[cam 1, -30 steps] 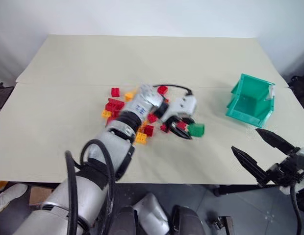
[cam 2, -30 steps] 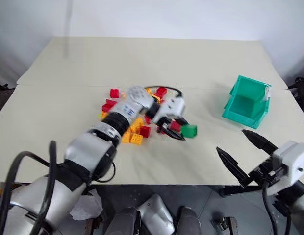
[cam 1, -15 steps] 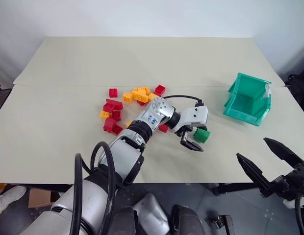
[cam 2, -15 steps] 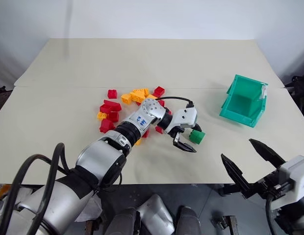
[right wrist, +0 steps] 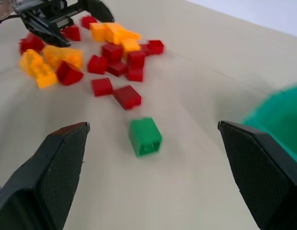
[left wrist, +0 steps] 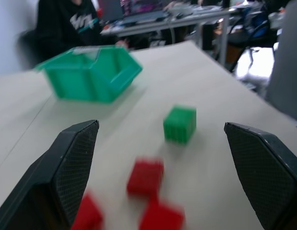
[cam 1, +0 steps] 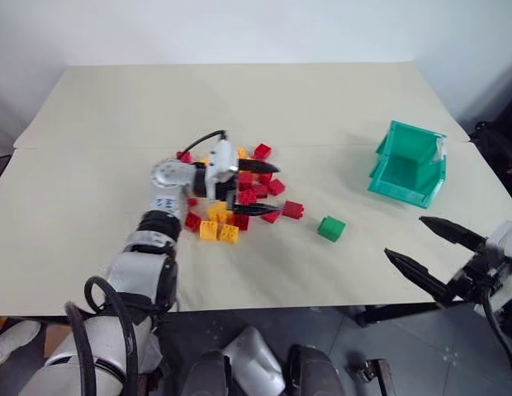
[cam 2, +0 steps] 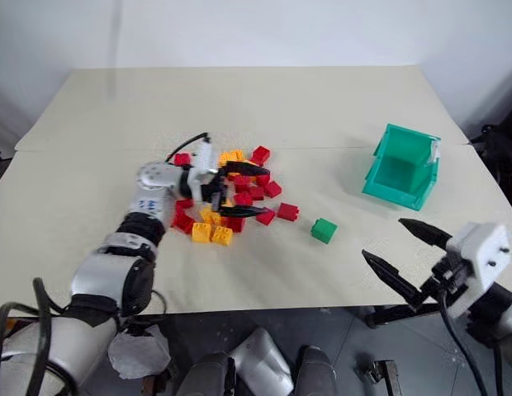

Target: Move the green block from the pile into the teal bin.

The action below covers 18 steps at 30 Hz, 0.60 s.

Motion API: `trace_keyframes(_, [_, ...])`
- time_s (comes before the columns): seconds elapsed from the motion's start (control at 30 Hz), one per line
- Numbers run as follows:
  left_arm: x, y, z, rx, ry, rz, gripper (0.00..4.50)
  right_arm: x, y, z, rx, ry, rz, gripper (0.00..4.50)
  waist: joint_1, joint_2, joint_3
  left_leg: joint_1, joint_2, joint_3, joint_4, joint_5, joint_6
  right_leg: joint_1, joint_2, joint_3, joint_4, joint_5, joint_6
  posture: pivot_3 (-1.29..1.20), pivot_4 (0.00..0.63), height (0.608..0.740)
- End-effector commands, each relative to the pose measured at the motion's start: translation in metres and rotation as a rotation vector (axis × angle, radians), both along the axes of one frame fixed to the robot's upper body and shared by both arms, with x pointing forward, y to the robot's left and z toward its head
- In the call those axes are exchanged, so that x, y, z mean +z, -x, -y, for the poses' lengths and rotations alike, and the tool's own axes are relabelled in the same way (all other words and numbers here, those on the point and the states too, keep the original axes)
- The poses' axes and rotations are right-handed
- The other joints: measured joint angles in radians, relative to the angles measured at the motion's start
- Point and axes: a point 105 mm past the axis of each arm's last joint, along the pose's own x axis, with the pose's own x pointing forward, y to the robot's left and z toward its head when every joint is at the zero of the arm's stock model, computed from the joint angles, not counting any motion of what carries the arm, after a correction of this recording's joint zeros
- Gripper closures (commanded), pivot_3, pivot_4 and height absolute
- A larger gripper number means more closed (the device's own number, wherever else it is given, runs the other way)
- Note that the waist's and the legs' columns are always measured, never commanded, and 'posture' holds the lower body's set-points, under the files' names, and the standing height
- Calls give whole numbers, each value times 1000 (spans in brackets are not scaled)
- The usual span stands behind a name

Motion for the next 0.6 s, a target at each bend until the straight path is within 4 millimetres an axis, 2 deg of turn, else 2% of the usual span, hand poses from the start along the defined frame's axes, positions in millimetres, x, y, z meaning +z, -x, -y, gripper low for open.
trace_keyframes(0.03, [16,8,-36,82,51,46,45,-6,-19,-4,58,54,-56,0,1,0,0,0,0,0,0,0,0,0,0,0,1,0,0,0,150,740])
trace_keyframes(0.17, [10,32,-74,192,57,11,45,-13,-45,-12,111,95,-146,0,0,0,0,-1,0,-3,0,0,0,-1,0,-1,1,0,0,0,150,740])
trace_keyframes(0.3, [-3,62,-92,263,36,-60,45,-26,-66,-20,137,143,-230,0,-1,0,0,-2,0,-3,1,0,0,-1,0,-2,2,0,1,0,150,740])
trace_keyframes(0.47, [-14,83,-97,326,46,-122,45,-42,-82,-26,153,191,-310,0,8,0,0,-2,0,-3,2,0,0,0,0,-2,1,0,1,0,150,740])
trace_keyframes(0.6, [-19,92,-91,331,59,-158,45,-53,-98,-26,117,211,-305,0,9,0,0,-2,1,-3,2,0,0,0,0,-2,2,1,0,0,150,740])
